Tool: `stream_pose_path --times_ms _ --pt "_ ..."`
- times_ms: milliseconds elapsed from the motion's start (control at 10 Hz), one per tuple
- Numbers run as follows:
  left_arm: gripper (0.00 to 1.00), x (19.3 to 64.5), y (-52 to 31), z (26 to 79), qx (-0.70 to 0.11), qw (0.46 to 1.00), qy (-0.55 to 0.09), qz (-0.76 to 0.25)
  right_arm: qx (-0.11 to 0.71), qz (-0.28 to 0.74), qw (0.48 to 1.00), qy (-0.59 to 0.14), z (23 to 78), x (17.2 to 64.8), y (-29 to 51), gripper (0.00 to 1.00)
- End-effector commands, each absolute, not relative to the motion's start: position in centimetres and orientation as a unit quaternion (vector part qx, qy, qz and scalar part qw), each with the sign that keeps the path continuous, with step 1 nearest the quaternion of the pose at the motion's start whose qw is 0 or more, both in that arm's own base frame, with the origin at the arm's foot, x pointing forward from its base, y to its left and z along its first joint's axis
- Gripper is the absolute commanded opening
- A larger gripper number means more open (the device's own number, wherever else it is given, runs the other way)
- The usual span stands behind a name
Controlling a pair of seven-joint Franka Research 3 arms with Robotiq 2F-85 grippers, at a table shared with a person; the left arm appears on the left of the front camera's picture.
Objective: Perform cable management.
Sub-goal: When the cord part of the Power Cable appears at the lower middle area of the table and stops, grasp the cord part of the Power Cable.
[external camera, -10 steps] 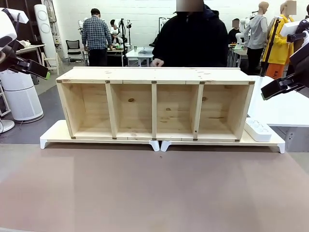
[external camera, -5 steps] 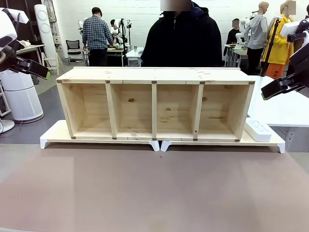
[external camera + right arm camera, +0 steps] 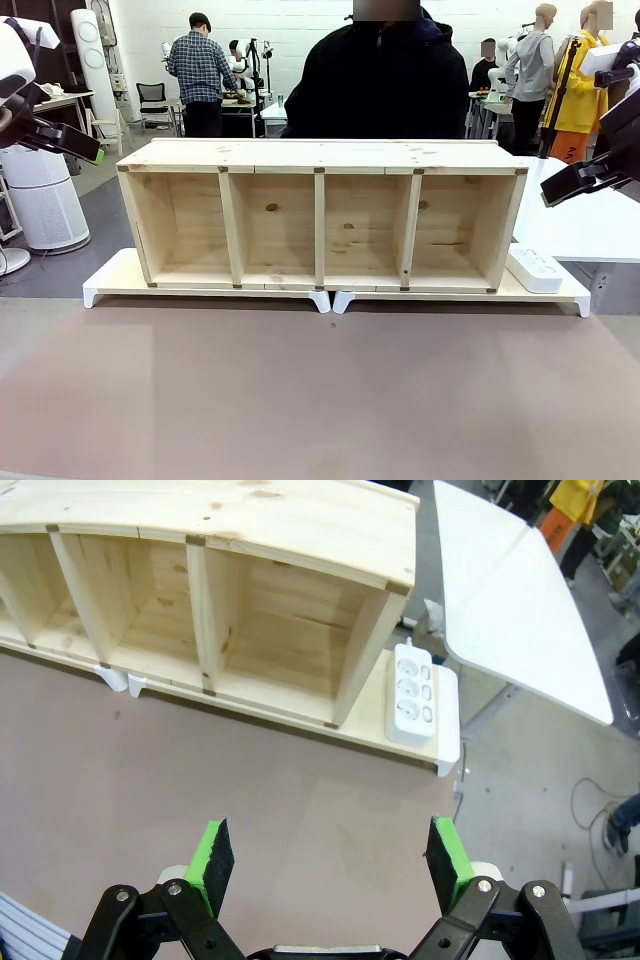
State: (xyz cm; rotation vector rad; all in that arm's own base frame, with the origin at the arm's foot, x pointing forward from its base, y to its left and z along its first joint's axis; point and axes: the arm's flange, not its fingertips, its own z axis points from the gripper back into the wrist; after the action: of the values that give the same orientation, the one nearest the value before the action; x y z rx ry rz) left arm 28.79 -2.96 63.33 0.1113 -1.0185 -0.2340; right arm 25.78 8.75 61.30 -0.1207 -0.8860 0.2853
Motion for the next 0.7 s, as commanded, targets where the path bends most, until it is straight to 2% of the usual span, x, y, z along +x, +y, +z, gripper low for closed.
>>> stream_pose_path --times_ms 0,600 --pt "1.0 29.03 -2.95 63.33 0.053 0.863 -0.49 -0.111 -0.059 0.137 0.892 -0.427 61.21 26.04 8.74 1.0" --pt "1.0 29.03 -2.95 63.33 0.053 0.863 -0.49 -0.111 -0.059 0.137 0.892 -0.427 61.21 26.04 8.74 1.0"
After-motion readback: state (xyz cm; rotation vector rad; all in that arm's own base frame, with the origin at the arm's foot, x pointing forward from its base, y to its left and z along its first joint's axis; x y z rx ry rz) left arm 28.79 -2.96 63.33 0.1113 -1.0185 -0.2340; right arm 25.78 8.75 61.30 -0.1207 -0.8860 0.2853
